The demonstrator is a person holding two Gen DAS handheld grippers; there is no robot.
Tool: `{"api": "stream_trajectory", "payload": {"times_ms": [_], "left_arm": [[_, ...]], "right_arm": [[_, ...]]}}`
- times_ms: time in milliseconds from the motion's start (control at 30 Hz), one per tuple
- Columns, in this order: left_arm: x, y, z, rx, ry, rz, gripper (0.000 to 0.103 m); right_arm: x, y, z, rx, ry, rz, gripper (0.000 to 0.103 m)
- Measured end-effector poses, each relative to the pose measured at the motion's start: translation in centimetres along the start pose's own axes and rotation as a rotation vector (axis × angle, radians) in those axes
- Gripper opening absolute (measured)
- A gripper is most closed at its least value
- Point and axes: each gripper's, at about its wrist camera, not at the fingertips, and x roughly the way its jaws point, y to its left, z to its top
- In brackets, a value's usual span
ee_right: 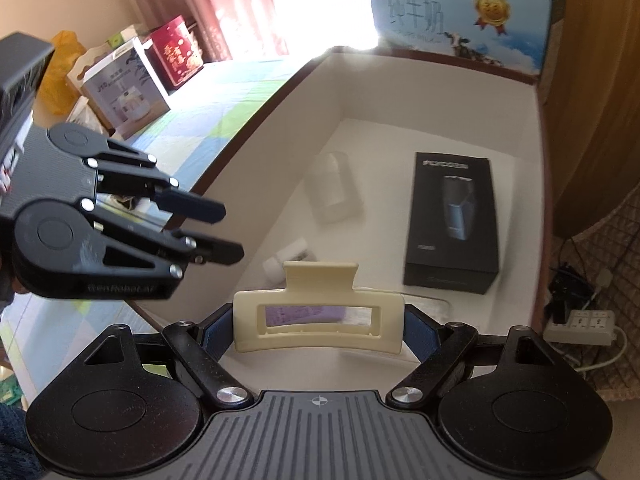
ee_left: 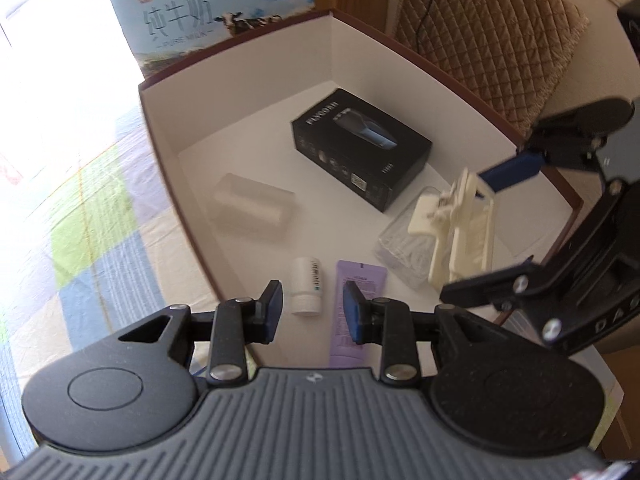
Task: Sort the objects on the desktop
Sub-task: 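Open the left tool to drop the purple tube while the right tool releases the hair clip, then move both open tools back toward the cotton swab bag and green tube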
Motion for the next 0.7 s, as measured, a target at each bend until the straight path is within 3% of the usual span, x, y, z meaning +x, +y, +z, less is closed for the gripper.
{"api": "stream_trajectory", "payload": {"times_ms": [267,700], "left_arm": [[-0.8,1.2,-0.2,-0.05,-0.013,-0.007,0.028],[-1.4,1.2,-0.4,-0.057,-0.023,-0.012,0.029]], "right_arm": [[1.9,1.3,0.3,-0.03,0.025,0.025,0.084],[0.2,0.3,-0.1,0.026,0.014,-0.001,0.099]]}}
